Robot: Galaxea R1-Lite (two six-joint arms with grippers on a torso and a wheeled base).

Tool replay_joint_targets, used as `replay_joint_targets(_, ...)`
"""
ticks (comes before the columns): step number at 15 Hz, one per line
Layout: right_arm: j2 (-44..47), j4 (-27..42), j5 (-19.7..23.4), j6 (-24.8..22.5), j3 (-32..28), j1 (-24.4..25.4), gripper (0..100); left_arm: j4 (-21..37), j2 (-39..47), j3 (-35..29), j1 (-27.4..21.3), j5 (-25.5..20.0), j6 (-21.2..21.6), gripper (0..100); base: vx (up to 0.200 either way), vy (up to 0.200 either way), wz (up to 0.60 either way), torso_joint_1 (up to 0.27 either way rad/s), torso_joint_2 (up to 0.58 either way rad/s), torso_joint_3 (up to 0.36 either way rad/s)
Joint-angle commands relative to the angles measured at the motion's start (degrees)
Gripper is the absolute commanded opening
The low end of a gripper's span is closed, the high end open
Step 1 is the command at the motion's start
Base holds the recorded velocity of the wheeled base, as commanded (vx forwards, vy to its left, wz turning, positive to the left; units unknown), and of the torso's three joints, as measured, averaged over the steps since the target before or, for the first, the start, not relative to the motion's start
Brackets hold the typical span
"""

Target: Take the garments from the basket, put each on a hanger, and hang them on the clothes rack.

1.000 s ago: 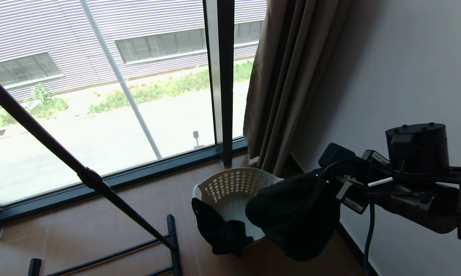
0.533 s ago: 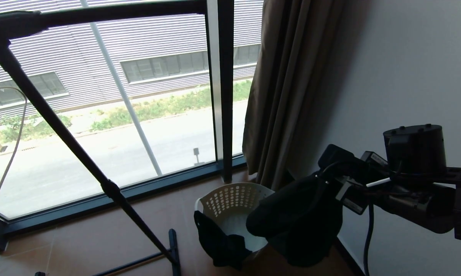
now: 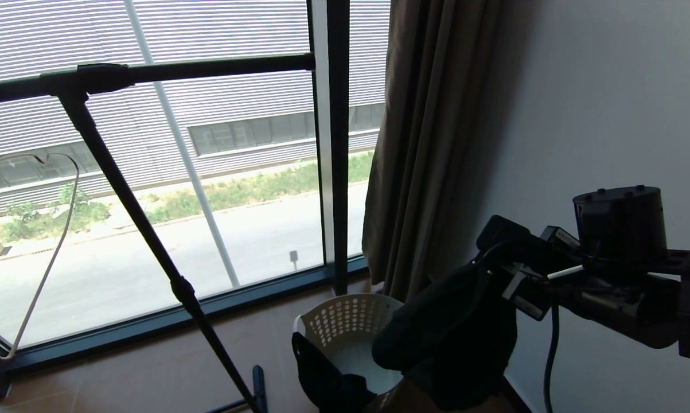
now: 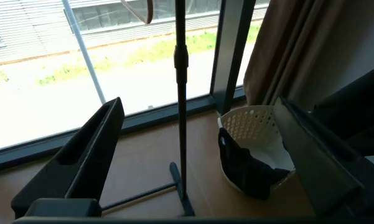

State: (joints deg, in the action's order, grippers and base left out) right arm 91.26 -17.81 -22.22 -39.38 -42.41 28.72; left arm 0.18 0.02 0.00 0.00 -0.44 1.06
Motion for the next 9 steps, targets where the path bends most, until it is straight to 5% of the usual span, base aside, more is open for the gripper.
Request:
replay_joint_targets(1,0.2,0.0,0.0,0.0,0.0,0.0,0,0.0,0.1,0.0,0.0,0.0,0.0,100,0.0,0.0,0.0,0.002,0.0,0.203)
replay_joint_targets(6,0.3,0.0,-0.1,2.5,-1.0,0.0,0,0.0,0.1,0.0,0.0,0.0,0.0,100,0.0,0.0,0.0,0.009,-0.01,0.192)
replay_joint_targets(9,0.4,0.0,-0.1,2.5,-0.8,0.0,0,0.0,0.1,0.0,0.0,0.0,0.0,100,0.0,0.0,0.0,0.157,-0.4,-0.152)
